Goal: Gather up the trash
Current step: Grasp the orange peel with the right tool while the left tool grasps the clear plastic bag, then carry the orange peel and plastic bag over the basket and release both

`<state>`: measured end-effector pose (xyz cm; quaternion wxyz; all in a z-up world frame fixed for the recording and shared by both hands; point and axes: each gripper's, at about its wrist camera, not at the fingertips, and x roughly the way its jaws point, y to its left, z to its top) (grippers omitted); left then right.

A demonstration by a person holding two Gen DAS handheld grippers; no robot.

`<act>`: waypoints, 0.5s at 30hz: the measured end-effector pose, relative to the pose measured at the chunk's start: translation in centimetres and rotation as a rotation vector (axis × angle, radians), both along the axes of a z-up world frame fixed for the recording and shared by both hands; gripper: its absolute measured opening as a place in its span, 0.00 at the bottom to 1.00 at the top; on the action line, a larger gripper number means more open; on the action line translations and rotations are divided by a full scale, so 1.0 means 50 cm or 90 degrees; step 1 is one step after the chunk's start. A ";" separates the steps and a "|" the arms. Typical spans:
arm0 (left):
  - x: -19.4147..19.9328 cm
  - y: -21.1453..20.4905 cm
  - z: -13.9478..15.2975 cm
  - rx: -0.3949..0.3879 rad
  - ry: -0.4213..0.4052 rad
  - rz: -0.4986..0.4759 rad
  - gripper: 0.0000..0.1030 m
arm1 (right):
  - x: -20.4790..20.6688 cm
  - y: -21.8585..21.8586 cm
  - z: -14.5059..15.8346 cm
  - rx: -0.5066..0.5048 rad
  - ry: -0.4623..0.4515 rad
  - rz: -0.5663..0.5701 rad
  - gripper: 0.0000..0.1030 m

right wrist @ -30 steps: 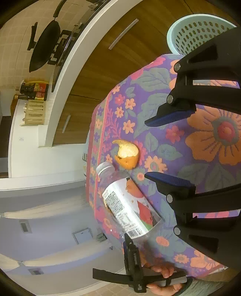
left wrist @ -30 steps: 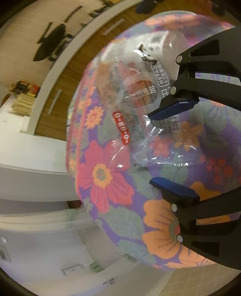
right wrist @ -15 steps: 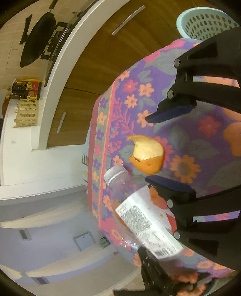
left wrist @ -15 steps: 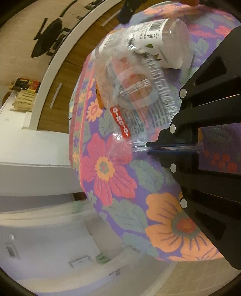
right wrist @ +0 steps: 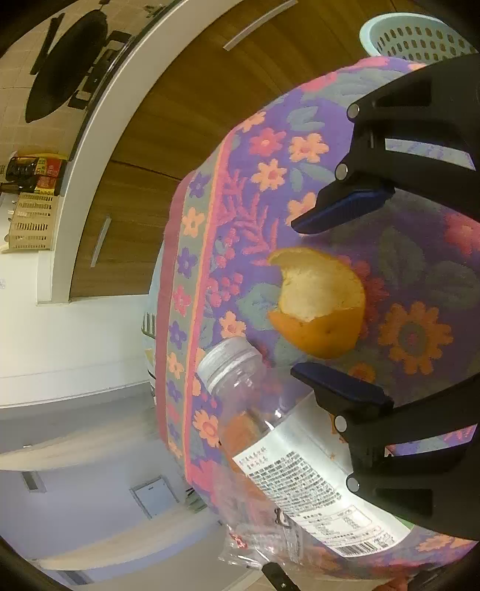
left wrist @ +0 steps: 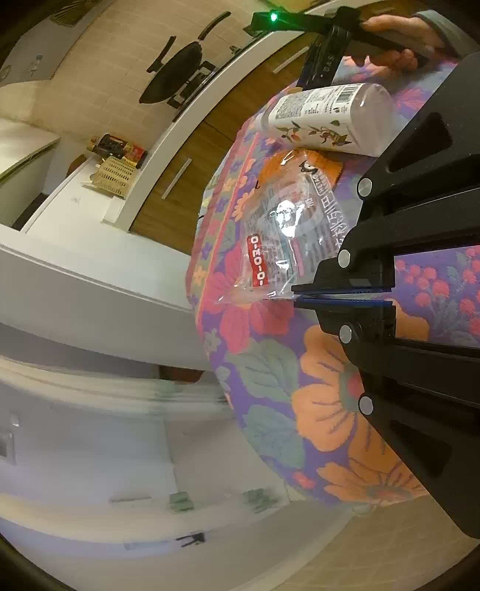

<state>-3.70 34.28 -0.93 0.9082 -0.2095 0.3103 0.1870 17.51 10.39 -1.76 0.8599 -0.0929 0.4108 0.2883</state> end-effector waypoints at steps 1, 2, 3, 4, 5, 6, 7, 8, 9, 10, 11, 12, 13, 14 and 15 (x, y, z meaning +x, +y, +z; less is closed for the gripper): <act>-0.005 0.001 -0.001 -0.004 -0.001 0.000 0.00 | 0.000 0.006 -0.003 -0.005 0.005 0.008 0.41; -0.008 0.001 -0.002 -0.006 -0.002 -0.001 0.00 | 0.000 0.009 -0.009 -0.010 0.012 0.011 0.32; -0.015 0.000 -0.002 -0.011 -0.004 -0.001 0.00 | -0.001 0.010 -0.012 -0.012 0.018 0.015 0.27; -0.021 -0.001 -0.003 -0.017 -0.008 -0.002 0.00 | -0.008 0.012 -0.009 -0.013 0.006 0.019 0.25; -0.030 -0.003 -0.003 -0.026 -0.013 -0.005 0.00 | -0.013 0.013 -0.008 -0.014 -0.002 0.022 0.22; -0.031 -0.004 -0.005 -0.032 -0.014 -0.009 0.00 | -0.020 0.014 -0.006 -0.014 -0.011 0.028 0.21; -0.038 -0.007 -0.005 -0.035 -0.014 -0.011 0.00 | -0.028 0.014 -0.003 -0.017 -0.021 0.028 0.20; -0.046 -0.013 -0.006 -0.036 -0.014 -0.014 0.00 | -0.034 0.012 0.000 -0.019 -0.030 0.026 0.20; -0.053 -0.018 -0.006 -0.037 -0.013 -0.018 0.00 | -0.042 0.008 0.003 -0.018 -0.039 0.025 0.20; -0.063 -0.027 -0.006 -0.039 -0.014 -0.024 0.00 | -0.048 0.004 0.006 -0.017 -0.045 0.023 0.19; -0.072 -0.035 -0.006 -0.039 -0.015 -0.032 0.00 | -0.058 -0.003 0.010 -0.014 -0.056 0.021 0.19; -0.081 -0.043 -0.007 -0.038 -0.014 -0.038 0.00 | -0.069 -0.013 0.015 -0.010 -0.068 0.018 0.19; -0.090 -0.052 -0.006 -0.034 -0.012 -0.045 0.00 | -0.075 -0.022 0.019 -0.007 -0.074 0.017 0.19; -0.099 -0.060 -0.006 -0.034 -0.011 -0.056 0.00 | -0.086 -0.035 0.023 -0.002 -0.081 0.013 0.19; -0.107 -0.068 -0.007 -0.038 -0.010 -0.074 0.00 | -0.090 -0.044 0.026 -0.001 -0.084 0.011 0.19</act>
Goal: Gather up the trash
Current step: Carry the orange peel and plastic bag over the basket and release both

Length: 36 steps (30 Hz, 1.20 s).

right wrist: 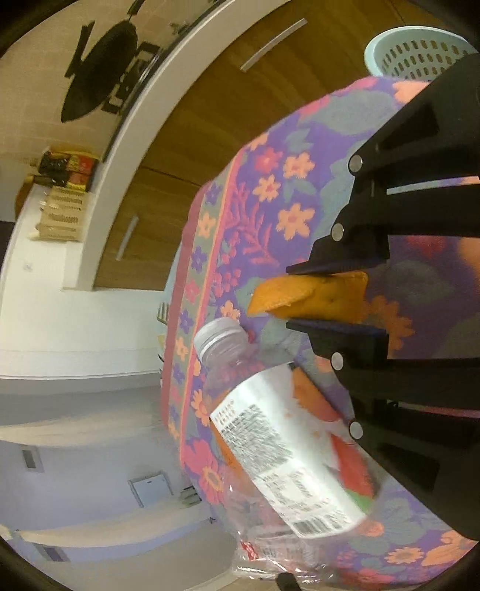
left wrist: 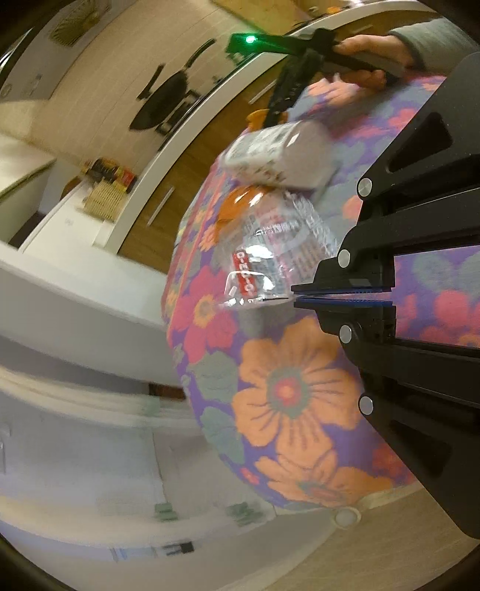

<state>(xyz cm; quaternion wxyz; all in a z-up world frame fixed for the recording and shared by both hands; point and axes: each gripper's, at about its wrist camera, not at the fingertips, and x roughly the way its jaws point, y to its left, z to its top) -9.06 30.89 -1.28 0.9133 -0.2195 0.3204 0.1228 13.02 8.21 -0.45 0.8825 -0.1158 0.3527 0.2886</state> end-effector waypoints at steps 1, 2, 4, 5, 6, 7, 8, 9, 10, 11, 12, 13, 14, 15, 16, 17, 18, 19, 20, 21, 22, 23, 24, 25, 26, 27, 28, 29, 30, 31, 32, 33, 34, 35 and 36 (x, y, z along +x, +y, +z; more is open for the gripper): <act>-0.007 -0.010 -0.001 -0.007 0.001 -0.029 0.00 | -0.007 -0.009 0.003 0.002 -0.004 -0.003 0.19; -0.013 -0.019 -0.002 -0.011 0.003 -0.051 0.01 | -0.015 -0.022 0.007 0.009 -0.004 -0.004 0.19; -0.028 -0.043 -0.007 0.002 0.015 -0.079 0.03 | -0.024 -0.042 0.013 0.025 -0.002 -0.005 0.19; -0.032 -0.050 -0.009 0.009 0.021 -0.086 0.05 | -0.030 -0.055 0.017 0.033 -0.003 -0.008 0.19; -0.038 -0.060 -0.012 0.019 0.032 -0.100 0.10 | -0.034 -0.061 0.021 0.038 -0.003 -0.008 0.19; -0.043 -0.066 -0.013 0.030 0.036 -0.109 0.12 | -0.039 -0.070 0.026 0.045 -0.002 -0.008 0.19; -0.047 -0.067 -0.013 0.040 0.038 -0.107 0.21 | -0.044 -0.077 0.030 0.050 -0.004 -0.008 0.19; -0.049 -0.066 -0.013 0.048 0.043 -0.097 0.37 | -0.049 -0.083 0.034 0.055 -0.006 -0.008 0.19; -0.052 -0.060 -0.012 0.058 0.048 -0.082 0.41 | -0.055 -0.091 0.039 0.061 -0.008 -0.008 0.19; -0.056 -0.052 -0.010 0.065 0.048 -0.071 0.42 | -0.060 -0.096 0.043 0.066 -0.009 -0.008 0.19; -0.060 -0.038 -0.005 0.067 0.044 -0.056 0.45 | -0.065 -0.102 0.047 0.071 -0.009 -0.007 0.19; -0.060 -0.025 0.000 0.063 0.042 -0.047 0.46 | -0.071 -0.107 0.051 0.075 -0.011 -0.005 0.19; -0.055 -0.009 0.002 0.055 0.041 -0.040 0.52 | -0.075 -0.111 0.052 0.077 -0.012 -0.003 0.19; -0.045 0.001 0.003 0.049 0.043 -0.043 0.58 | -0.080 -0.114 0.055 0.080 -0.014 -0.003 0.19; -0.029 0.010 0.001 0.044 0.050 -0.050 0.58 | -0.083 -0.117 0.056 0.083 -0.013 -0.003 0.19; -0.009 0.014 -0.002 0.048 0.062 -0.052 0.58 | -0.086 -0.120 0.058 0.089 -0.012 -0.002 0.19; 0.007 0.012 -0.005 0.051 0.071 -0.061 0.58 | -0.091 -0.123 0.060 0.093 -0.010 0.000 0.19; 0.032 0.008 -0.014 0.052 0.088 -0.088 0.58 | -0.093 -0.123 0.061 0.095 -0.011 0.001 0.19; 0.055 0.004 -0.025 0.054 0.107 -0.112 0.58 | -0.097 -0.124 0.062 0.095 -0.012 0.002 0.19; 0.071 -0.001 -0.032 0.059 0.120 -0.118 0.58 | -0.101 -0.124 0.063 0.096 -0.014 0.005 0.19; 0.090 -0.008 -0.043 0.069 0.141 -0.130 0.58 | -0.103 -0.125 0.063 0.097 -0.014 0.008 0.19; 0.102 -0.018 -0.049 0.090 0.153 -0.134 0.58 | -0.107 -0.126 0.064 0.097 -0.013 0.011 0.19; 0.104 -0.029 -0.051 0.112 0.156 -0.135 0.55 | -0.110 -0.127 0.064 0.095 -0.014 0.012 0.19; 0.107 -0.044 -0.052 0.136 0.166 -0.141 0.54 | -0.114 -0.129 0.064 0.092 -0.015 0.014 0.19; 0.108 -0.062 -0.053 0.159 0.171 -0.146 0.47 | -0.118 -0.131 0.064 0.091 -0.016 0.014 0.19; 0.105 -0.076 -0.052 0.172 0.171 -0.147 0.40 | -0.122 -0.134 0.065 0.092 -0.019 0.013 0.19; 0.102 -0.086 -0.051 0.183 0.170 -0.147 0.35 | -0.125 -0.138 0.066 0.093 -0.021 0.012 0.19; 0.100 -0.097 -0.049 0.196 0.168 -0.145 0.29 | -0.128 -0.144 0.067 0.095 -0.023 0.009 0.19; 0.095 -0.107 -0.046 0.211 0.167 -0.138 0.25 | -0.130 -0.150 0.069 0.099 -0.023 0.006 0.19; 0.091 -0.112 -0.042 0.214 0.164 -0.132 0.23 | -0.132 -0.157 0.071 0.105 -0.022 0.003 0.19; 0.085 -0.114 -0.037 0.210 0.159 -0.126 0.18 | -0.134 -0.165 0.073 0.110 -0.022 0.002 0.19; 0.075 -0.115 -0.030 0.203 0.150 -0.115 0.17 | -0.137 -0.174 0.076 0.116 -0.023 -0.002 0.19; 0.065 -0.116 -0.023 0.203 0.145 -0.105 0.16 | -0.140 -0.181 0.079 0.119 -0.024 -0.005 0.19; 0.050 -0.118 -0.014 0.199 0.136 -0.095 0.15 | -0.143 -0.194 0.083 0.126 -0.028 -0.008 0.19; 0.040 -0.120 -0.007 0.196 0.126 -0.089 0.15 | -0.146 -0.205 0.088 0.131 -0.032 -0.012 0.19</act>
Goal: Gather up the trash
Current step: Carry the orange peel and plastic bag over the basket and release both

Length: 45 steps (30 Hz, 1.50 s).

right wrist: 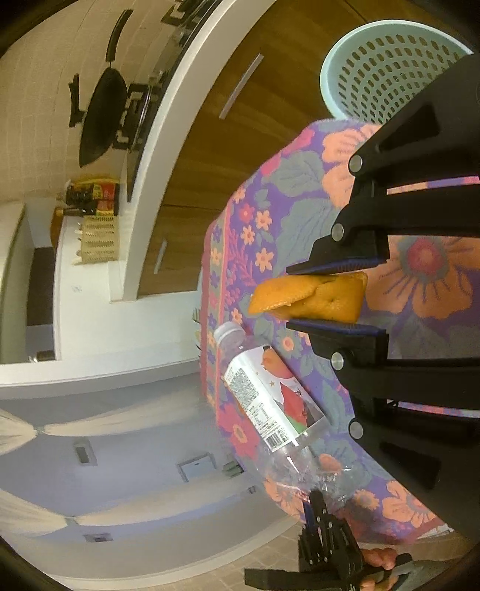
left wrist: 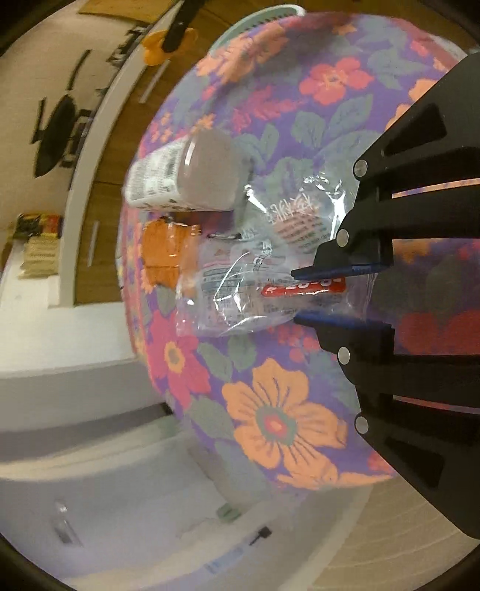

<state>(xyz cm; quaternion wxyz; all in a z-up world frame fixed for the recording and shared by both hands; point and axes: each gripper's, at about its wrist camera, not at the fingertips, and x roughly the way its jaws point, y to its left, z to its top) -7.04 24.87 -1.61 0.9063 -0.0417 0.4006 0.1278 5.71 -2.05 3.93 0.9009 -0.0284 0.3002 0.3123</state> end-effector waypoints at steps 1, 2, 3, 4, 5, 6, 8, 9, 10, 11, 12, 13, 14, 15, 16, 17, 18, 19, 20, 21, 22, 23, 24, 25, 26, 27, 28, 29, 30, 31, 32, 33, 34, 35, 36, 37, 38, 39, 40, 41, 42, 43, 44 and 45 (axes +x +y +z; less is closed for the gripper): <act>-0.014 -0.001 0.010 -0.005 -0.011 0.004 0.15 | -0.003 -0.008 0.003 0.004 -0.003 -0.003 0.19; -0.029 -0.004 0.023 -0.007 -0.022 0.008 0.15 | -0.005 -0.021 0.007 0.009 -0.006 -0.008 0.19; -0.040 -0.007 0.033 -0.007 -0.033 0.010 0.15 | -0.006 -0.032 0.011 0.013 -0.007 -0.012 0.19; -0.055 -0.013 0.050 -0.011 -0.049 0.010 0.15 | -0.008 -0.046 0.014 0.019 -0.009 -0.017 0.19; -0.066 -0.018 0.071 -0.021 -0.070 0.005 0.15 | -0.008 -0.056 0.017 0.021 -0.011 -0.020 0.19; -0.071 -0.024 0.087 -0.025 -0.084 -0.001 0.15 | -0.009 -0.070 0.020 0.023 -0.017 -0.029 0.19; -0.078 -0.042 0.115 -0.030 -0.110 -0.020 0.15 | -0.012 -0.092 0.024 0.020 -0.029 -0.044 0.19; -0.074 -0.056 0.134 -0.035 -0.126 -0.035 0.15 | -0.014 -0.106 0.026 0.022 -0.033 -0.053 0.19; -0.067 -0.072 0.150 -0.041 -0.138 -0.055 0.15 | -0.015 -0.118 0.027 0.024 -0.035 -0.060 0.19; -0.056 -0.093 0.163 -0.043 -0.148 -0.078 0.15 | -0.016 -0.132 0.028 0.029 -0.035 -0.067 0.19; -0.050 -0.111 0.170 -0.043 -0.154 -0.093 0.15 | -0.016 -0.149 0.028 0.032 -0.035 -0.076 0.19; -0.034 -0.137 0.179 -0.043 -0.160 -0.112 0.15 | -0.016 -0.161 0.028 0.032 -0.036 -0.083 0.19; -0.017 -0.161 0.185 -0.049 -0.162 -0.130 0.15 | -0.015 -0.182 0.027 0.033 -0.036 -0.097 0.19; -0.001 -0.183 0.189 -0.058 -0.162 -0.147 0.15 | -0.015 -0.199 0.026 0.035 -0.036 -0.107 0.19; 0.009 -0.204 0.188 -0.062 -0.163 -0.160 0.15 | -0.015 -0.212 0.023 0.036 -0.035 -0.116 0.19; 0.027 -0.224 0.190 -0.064 -0.163 -0.176 0.15 | -0.013 -0.234 0.020 0.039 -0.030 -0.128 0.19; 0.050 -0.257 0.189 -0.064 -0.162 -0.196 0.15 | -0.009 -0.253 0.015 0.041 -0.025 -0.139 0.19; 0.071 -0.283 0.189 -0.065 -0.158 -0.209 0.15 | -0.005 -0.278 0.008 0.042 -0.018 -0.155 0.19; 0.096 -0.308 0.184 -0.070 -0.153 -0.223 0.15 | -0.002 -0.294 0.002 0.041 -0.012 -0.166 0.19; 0.111 -0.326 0.180 -0.075 -0.149 -0.232 0.15 | 0.001 -0.314 -0.006 0.041 -0.005 -0.178 0.19; 0.132 -0.352 0.176 -0.081 -0.144 -0.245 0.15 | 0.004 -0.332 -0.015 0.041 0.002 -0.191 0.19; 0.152 -0.379 0.171 -0.087 -0.138 -0.261 0.15 | 0.010 -0.359 -0.028 0.042 0.014 -0.209 0.19; 0.168 -0.396 0.165 -0.096 -0.132 -0.278 0.15 | 0.016 -0.377 -0.038 0.044 0.024 -0.219 0.19; 0.186 -0.420 0.160 -0.104 -0.126 -0.294 0.15 | 0.022 -0.400 -0.052 0.047 0.038 -0.231 0.19; 0.204 -0.446 0.153 -0.103 -0.120 -0.307 0.15 | 0.027 -0.413 -0.064 0.049 0.048 -0.237 0.19; 0.219 -0.469 0.148 -0.099 -0.114 -0.318 0.15 | 0.033 -0.432 -0.078 0.054 0.063 -0.245 0.19; 0.233 -0.484 0.141 -0.096 -0.109 -0.326 0.15 | 0.040 -0.450 -0.092 0.060 0.079 -0.252 0.20; 0.248 -0.512 0.132 -0.095 -0.100 -0.337 0.15 | 0.044 -0.461 -0.103 0.066 0.090 -0.258 0.20; 0.261 -0.525 0.127 -0.095 -0.094 -0.344 0.15 | 0.050 -0.475 -0.116 0.072 0.102 -0.266 0.20; 0.274 -0.546 0.119 -0.093 -0.086 -0.353 0.15 | 0.055 -0.487 -0.129 0.077 0.114 -0.271 0.20; 0.281 -0.558 0.114 -0.092 -0.081 -0.358 0.15 | 0.061 -0.494 -0.139 0.079 0.123 -0.274 0.20; 0.296 -0.579 0.107 -0.092 -0.073 -0.366 0.15 | 0.068 -0.502 -0.151 0.080 0.136 -0.277 0.22; 0.305 -0.593 0.100 -0.092 -0.067 -0.372 0.15 | 0.074 -0.506 -0.160 0.080 0.146 -0.280 0.22; 0.311 -0.599 0.097 -0.092 -0.063 -0.375 0.15 | 0.080 -0.513 -0.173 0.079 0.161 -0.286 0.23; 0.325 -0.615 0.090 -0.094 -0.054 -0.382 0.15 | 0.085 -0.520 -0.184 0.086 0.176 -0.289 0.24; 0.333 -0.627 0.085 -0.097 -0.048 -0.388 0.16 | 0.083 -0.526 -0.192 0.096 0.184 -0.288 0.24; 0.344 -0.640 0.077 -0.101 -0.042 -0.393 0.16 | 0.082 -0.530 -0.195 0.101 0.186 -0.286 0.24; 0.350 -0.648 0.071 -0.103 -0.037 -0.395 0.16 | 0.080 -0.536 -0.198 0.102 0.186 -0.289 0.25; 0.355 -0.654 0.065 -0.105 -0.032 -0.398 0.16 | 0.079 -0.538 -0.199 0.101 0.185 -0.293 0.26; 0.363 -0.665 0.057 -0.107 -0.026 -0.400 0.16 | 0.076 -0.546 -0.201 0.104 0.184 -0.298 0.31; 0.368 -0.672 0.050 -0.107 -0.020 -0.401 0.16 | 0.073 -0.556 -0.202 0.112 0.185 -0.300 0.35; 0.375 -0.682 0.042 -0.107 -0.014 -0.404 0.16 | 0.072 -0.564 -0.203 0.119 0.185 -0.301 0.38; 0.382 -0.693 0.033 -0.104 -0.008 -0.407 0.16 | 0.070 -0.573 -0.202 0.126 0.184 -0.305 0.45; 0.388 -0.703 0.025 -0.100 -0.003 -0.409 0.16 | 0.067 -0.583 -0.201 0.132 0.182 -0.311 0.45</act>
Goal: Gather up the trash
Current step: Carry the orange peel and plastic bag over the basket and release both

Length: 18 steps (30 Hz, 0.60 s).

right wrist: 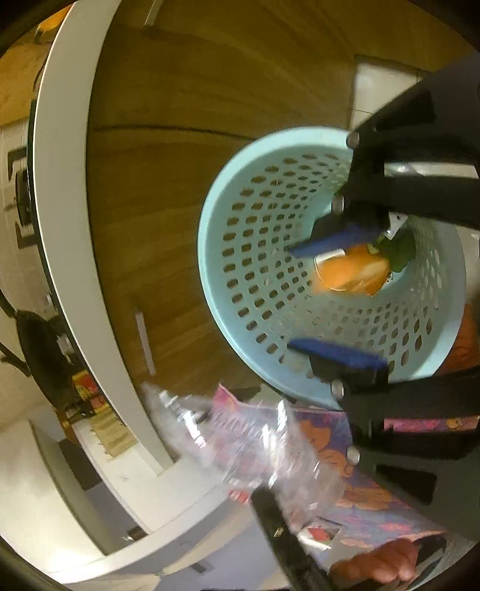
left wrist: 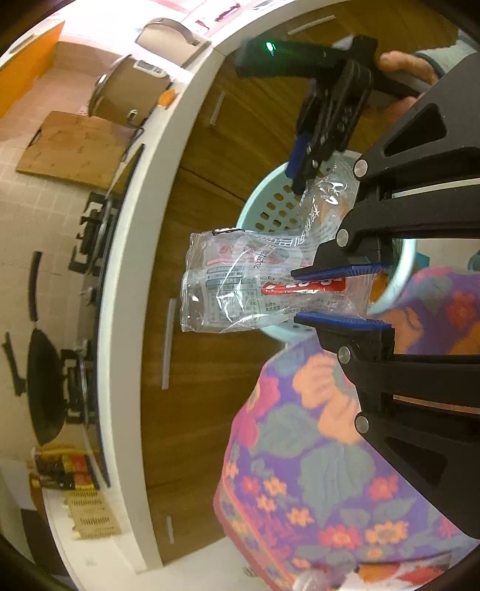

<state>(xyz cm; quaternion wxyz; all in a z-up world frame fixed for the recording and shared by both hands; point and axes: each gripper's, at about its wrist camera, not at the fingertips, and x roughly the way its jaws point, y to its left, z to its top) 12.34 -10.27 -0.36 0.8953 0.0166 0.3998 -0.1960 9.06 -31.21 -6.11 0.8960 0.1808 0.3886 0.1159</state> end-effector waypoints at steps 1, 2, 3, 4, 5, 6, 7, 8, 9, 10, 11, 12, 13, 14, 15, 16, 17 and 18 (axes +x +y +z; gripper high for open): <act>0.004 -0.004 -0.005 0.003 0.003 -0.002 0.16 | -0.003 -0.010 0.001 0.001 -0.003 -0.006 0.45; 0.010 -0.013 -0.013 0.004 0.008 -0.004 0.16 | -0.002 -0.015 0.001 0.001 -0.003 -0.011 0.45; 0.016 -0.022 -0.022 0.006 0.013 -0.006 0.16 | -0.004 -0.023 0.002 0.004 -0.003 -0.017 0.45; 0.018 -0.030 -0.028 0.009 0.015 -0.007 0.16 | -0.007 -0.032 0.002 0.011 -0.003 -0.023 0.45; 0.022 -0.041 -0.037 0.015 0.015 -0.008 0.16 | -0.007 -0.037 0.003 0.017 -0.004 -0.026 0.45; 0.024 -0.050 -0.043 0.019 0.017 -0.008 0.16 | -0.010 -0.043 0.004 0.023 -0.005 -0.029 0.45; 0.028 -0.059 -0.051 0.022 0.021 -0.009 0.16 | -0.012 -0.047 0.006 0.026 -0.007 -0.032 0.45; 0.032 -0.067 -0.060 0.021 0.026 -0.011 0.21 | -0.015 -0.048 0.008 0.026 -0.008 -0.033 0.45; 0.034 -0.072 -0.066 0.023 0.027 -0.012 0.31 | -0.017 -0.050 0.011 0.024 -0.010 -0.034 0.45; 0.037 -0.077 -0.072 0.026 0.022 -0.011 0.33 | -0.019 -0.050 0.014 0.021 -0.012 -0.033 0.45; 0.039 -0.078 -0.075 0.028 0.014 -0.010 0.38 | -0.022 -0.048 0.018 0.018 -0.015 -0.032 0.45; 0.039 -0.076 -0.076 0.026 0.012 -0.010 0.40 | -0.024 -0.046 0.021 0.017 -0.017 -0.030 0.45; 0.040 -0.070 -0.078 0.022 0.015 -0.009 0.40 | -0.026 -0.045 0.024 0.016 -0.018 -0.030 0.45; 0.040 -0.062 -0.080 0.016 0.022 -0.007 0.41 | -0.027 -0.044 0.027 0.015 -0.019 -0.029 0.45; 0.037 -0.057 -0.079 0.012 0.024 -0.003 0.42 | -0.027 -0.041 0.029 0.014 -0.019 -0.028 0.45; 0.033 -0.047 -0.078 0.009 0.022 0.001 0.43 | -0.027 -0.038 0.031 0.014 -0.020 -0.027 0.45; 0.029 -0.042 -0.076 0.009 0.019 0.005 0.45 | -0.027 -0.034 0.033 0.014 -0.020 -0.024 0.45; 0.023 -0.035 -0.072 0.010 0.014 0.009 0.47 | -0.029 -0.030 0.036 0.014 -0.021 -0.022 0.45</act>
